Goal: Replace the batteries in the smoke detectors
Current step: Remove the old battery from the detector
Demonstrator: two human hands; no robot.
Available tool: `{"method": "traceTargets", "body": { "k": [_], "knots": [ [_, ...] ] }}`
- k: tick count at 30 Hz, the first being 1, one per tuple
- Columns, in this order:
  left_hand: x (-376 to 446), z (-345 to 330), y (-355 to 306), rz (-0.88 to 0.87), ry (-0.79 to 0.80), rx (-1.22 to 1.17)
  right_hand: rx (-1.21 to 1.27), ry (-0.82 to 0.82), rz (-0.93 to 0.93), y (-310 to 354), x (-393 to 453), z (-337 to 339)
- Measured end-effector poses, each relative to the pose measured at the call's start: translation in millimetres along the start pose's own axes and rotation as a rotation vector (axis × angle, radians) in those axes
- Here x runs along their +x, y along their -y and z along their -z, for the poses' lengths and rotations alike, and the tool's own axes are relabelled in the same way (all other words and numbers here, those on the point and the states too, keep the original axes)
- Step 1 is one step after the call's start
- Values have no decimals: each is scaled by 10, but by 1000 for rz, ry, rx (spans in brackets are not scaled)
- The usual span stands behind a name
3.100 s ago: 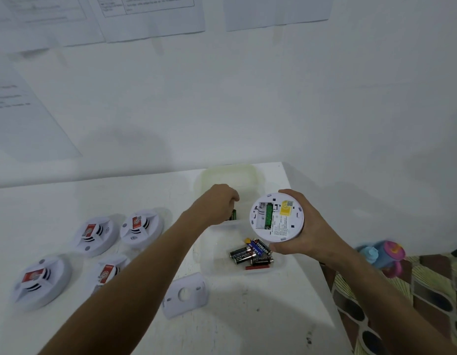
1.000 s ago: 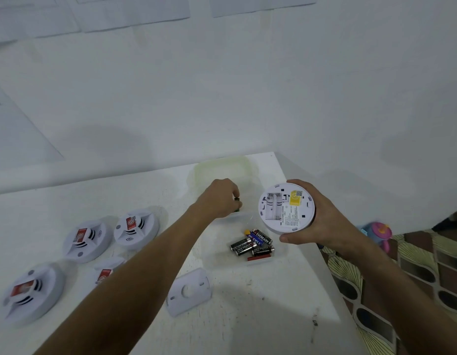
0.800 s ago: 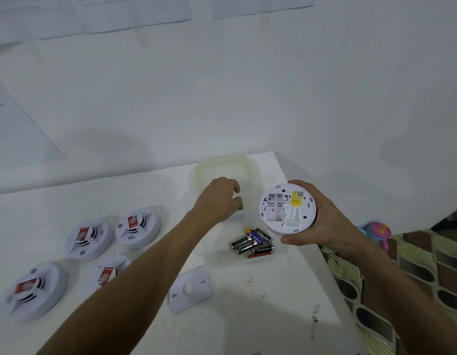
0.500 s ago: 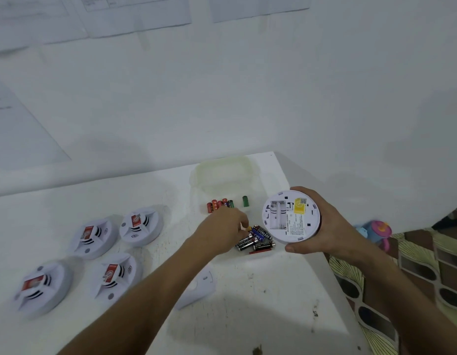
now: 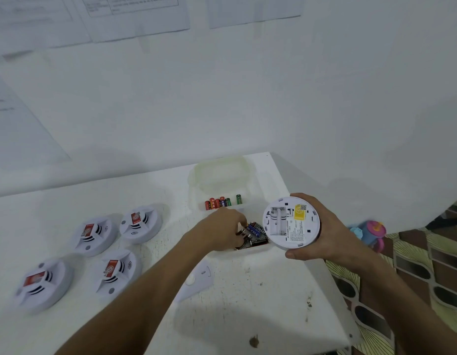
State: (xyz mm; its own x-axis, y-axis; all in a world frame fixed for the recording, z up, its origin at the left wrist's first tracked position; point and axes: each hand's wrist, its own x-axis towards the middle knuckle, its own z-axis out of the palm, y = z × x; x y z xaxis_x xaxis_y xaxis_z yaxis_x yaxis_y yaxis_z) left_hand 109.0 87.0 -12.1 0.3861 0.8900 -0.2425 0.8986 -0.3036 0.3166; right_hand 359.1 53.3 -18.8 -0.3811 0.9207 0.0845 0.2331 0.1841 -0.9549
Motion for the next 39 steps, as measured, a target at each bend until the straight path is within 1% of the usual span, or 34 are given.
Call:
{"method": "traceTargets", "body": {
  "k": [2, 4, 6, 8, 10, 11, 12, 14, 16, 20, 22, 23, 24, 27, 30, 33, 35, 37, 39],
  "knots": [
    [-60, 56, -29, -7, -112, -53, 8, 1, 1, 8, -12, -7],
    [-137, 161, -76, -4, -283, -145, 8, 2, 2, 15, -14, -17],
    [-238, 275, -171, -14, -468, -282, 11, 9, 4, 35, -5, -33],
    [-347, 365, -313, -40, -609, -490, 11, 18, 21, 53, 25, -54],
    [-444, 397, -443, -81, -655, -690, 10, 22, 37, 75, 65, -86],
    [-484, 387, -490, -106, -651, -719, 10, 24, 47, 81, 87, -100],
    [-510, 362, -517, -137, -643, -686, 10, 22, 53, 84, 110, -116],
    [-529, 286, -517, -210, -652, -495, 15, 15, 60, 90, 145, -136],
    [-515, 218, -466, -279, -714, -299, 23, 12, 65, 98, 170, -145],
    [-479, 183, -382, -378, -804, -62, 14, 3, 74, 113, 208, -163],
    [-457, 177, -354, -435, -798, 13, 17, 1, 69, 128, 226, -173],
    [-444, 174, -340, -451, -783, 14, 21, 3, 71, 134, 230, -175],
    [-433, 169, -326, -450, -765, -23, 25, 5, 74, 144, 237, -176],
    [-426, 161, -281, -387, -686, -246, 27, 2, 83, 174, 261, -174],
    [-441, 152, -276, -279, -576, -408, 23, 9, 93, 205, 281, -174],
    [-445, 220, -295, -48, -478, -555, 22, 32, 107, 236, 280, -167],
    [-444, 279, -279, 89, -354, -702, 35, 59, 110, 252, 275, -155],
    [-435, 321, -240, 136, -226, -810, 39, 87, 107, 259, 286, -154],
    [-432, 359, -237, 108, -152, -885, 33, 101, 111, 263, 307, -164]
  ]
}}
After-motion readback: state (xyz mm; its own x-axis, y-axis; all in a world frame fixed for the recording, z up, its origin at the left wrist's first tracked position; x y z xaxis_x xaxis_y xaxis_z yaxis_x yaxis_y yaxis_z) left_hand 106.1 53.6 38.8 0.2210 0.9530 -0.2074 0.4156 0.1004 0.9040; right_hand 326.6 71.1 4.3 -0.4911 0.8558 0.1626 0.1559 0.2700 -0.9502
